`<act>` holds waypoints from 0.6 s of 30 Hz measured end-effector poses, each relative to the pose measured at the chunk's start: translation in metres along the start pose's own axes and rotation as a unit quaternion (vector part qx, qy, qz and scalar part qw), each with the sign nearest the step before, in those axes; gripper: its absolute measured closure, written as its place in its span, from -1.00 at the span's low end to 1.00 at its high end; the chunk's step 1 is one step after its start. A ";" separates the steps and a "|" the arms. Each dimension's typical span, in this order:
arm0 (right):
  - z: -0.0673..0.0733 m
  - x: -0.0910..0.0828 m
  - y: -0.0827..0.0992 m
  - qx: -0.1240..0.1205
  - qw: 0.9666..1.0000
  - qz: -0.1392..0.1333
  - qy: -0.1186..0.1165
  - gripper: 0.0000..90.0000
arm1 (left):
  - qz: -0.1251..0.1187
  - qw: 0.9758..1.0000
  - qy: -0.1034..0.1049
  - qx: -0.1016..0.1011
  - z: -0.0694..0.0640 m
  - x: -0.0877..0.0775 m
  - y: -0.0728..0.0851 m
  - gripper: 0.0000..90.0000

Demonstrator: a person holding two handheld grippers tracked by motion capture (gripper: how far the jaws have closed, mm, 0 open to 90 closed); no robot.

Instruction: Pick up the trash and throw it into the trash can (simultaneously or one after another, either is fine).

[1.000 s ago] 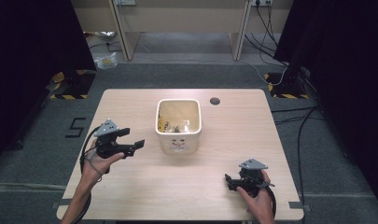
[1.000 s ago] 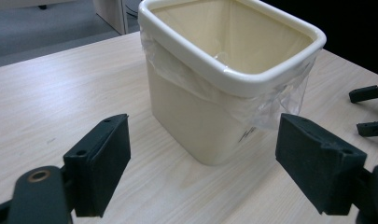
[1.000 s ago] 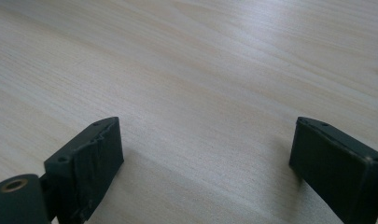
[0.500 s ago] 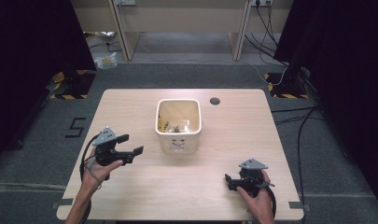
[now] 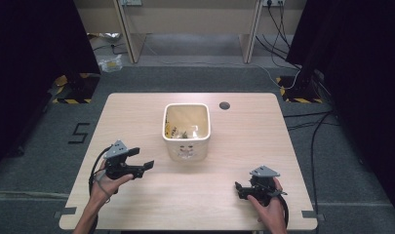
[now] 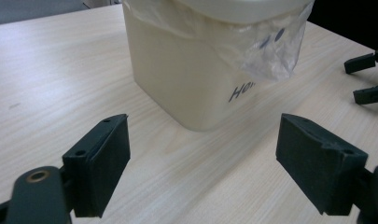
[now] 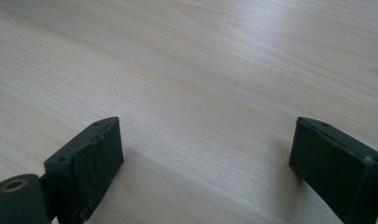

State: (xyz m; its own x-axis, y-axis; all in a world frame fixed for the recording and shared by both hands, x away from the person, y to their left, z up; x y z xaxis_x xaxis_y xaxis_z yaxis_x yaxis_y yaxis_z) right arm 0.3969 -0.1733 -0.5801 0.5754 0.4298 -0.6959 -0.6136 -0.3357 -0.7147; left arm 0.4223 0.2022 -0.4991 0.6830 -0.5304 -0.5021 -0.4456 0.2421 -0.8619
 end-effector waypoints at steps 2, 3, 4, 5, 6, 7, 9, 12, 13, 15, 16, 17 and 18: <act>0.000 0.000 0.000 0.000 1.000 0.000 0.000 -0.78 | 0.002 1.000 0.001 0.000 -0.001 0.001 0.002 -0.63; 0.000 0.000 0.000 0.000 1.000 0.000 0.000 -0.78 | 0.004 1.000 0.002 0.000 -0.002 0.002 0.004 -0.63; 0.000 0.000 0.000 0.000 1.000 0.000 0.000 -0.78 | 0.008 1.000 0.005 0.001 -0.003 0.004 0.008 -0.63; 0.000 0.000 0.000 0.000 1.000 0.000 0.000 -0.78 | 0.010 1.000 0.007 0.001 -0.004 0.006 0.010 -0.63; 0.000 0.000 0.000 0.000 1.000 0.000 0.000 -0.78 | 0.014 1.000 0.009 0.001 -0.005 0.008 0.013 -0.63; 0.000 0.000 0.000 0.000 1.000 0.000 0.000 -0.78 | 0.014 1.000 0.009 0.001 -0.005 0.008 0.013 -0.63; 0.000 0.000 0.000 0.000 1.000 0.000 0.000 -0.78 | 0.022 1.000 0.012 0.002 -0.006 0.011 0.019 -0.63; 0.000 0.000 0.000 0.000 1.000 0.000 0.000 -0.78 | 0.029 0.999 0.014 0.000 -0.007 0.014 0.025 -0.63; 0.000 0.000 0.000 0.000 1.000 0.000 0.000 -0.78 | 0.032 0.999 0.016 0.001 -0.008 0.015 0.027 -0.63; 0.000 0.000 0.000 0.000 1.000 0.000 0.000 -0.78 | 0.035 0.999 0.017 0.001 -0.009 0.017 0.031 -0.63; 0.000 0.000 0.000 0.000 1.000 0.000 0.000 -0.78 | 0.038 0.999 0.018 0.000 -0.010 0.017 0.033 -0.63; 0.000 0.000 0.000 0.000 1.000 0.000 0.000 -0.78 | 0.039 0.999 0.019 -0.001 -0.010 0.018 0.036 -0.63; 0.000 0.000 0.000 0.000 1.000 0.000 0.000 -0.78 | 0.043 0.999 0.019 0.000 -0.010 0.019 0.039 -0.63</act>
State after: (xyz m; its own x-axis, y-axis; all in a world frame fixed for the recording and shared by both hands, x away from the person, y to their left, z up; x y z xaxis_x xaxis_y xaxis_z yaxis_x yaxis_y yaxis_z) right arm 0.3969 -0.1733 -0.5801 0.5751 0.4298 -0.6961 -0.6140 -0.3355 -0.7144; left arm 0.4125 0.1934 -0.5412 0.6195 -0.5377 -0.5720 -0.5024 0.2883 -0.8151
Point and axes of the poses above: each handheld gripper's, and its own axes: x roughly forward along the jaws, y roughly out of its underside, z roughly to its left, the point moved 9 cm from there along x, roughly forward along the jaws, and after that the axes turned 7 degrees about -y, right-handed, at the moved point
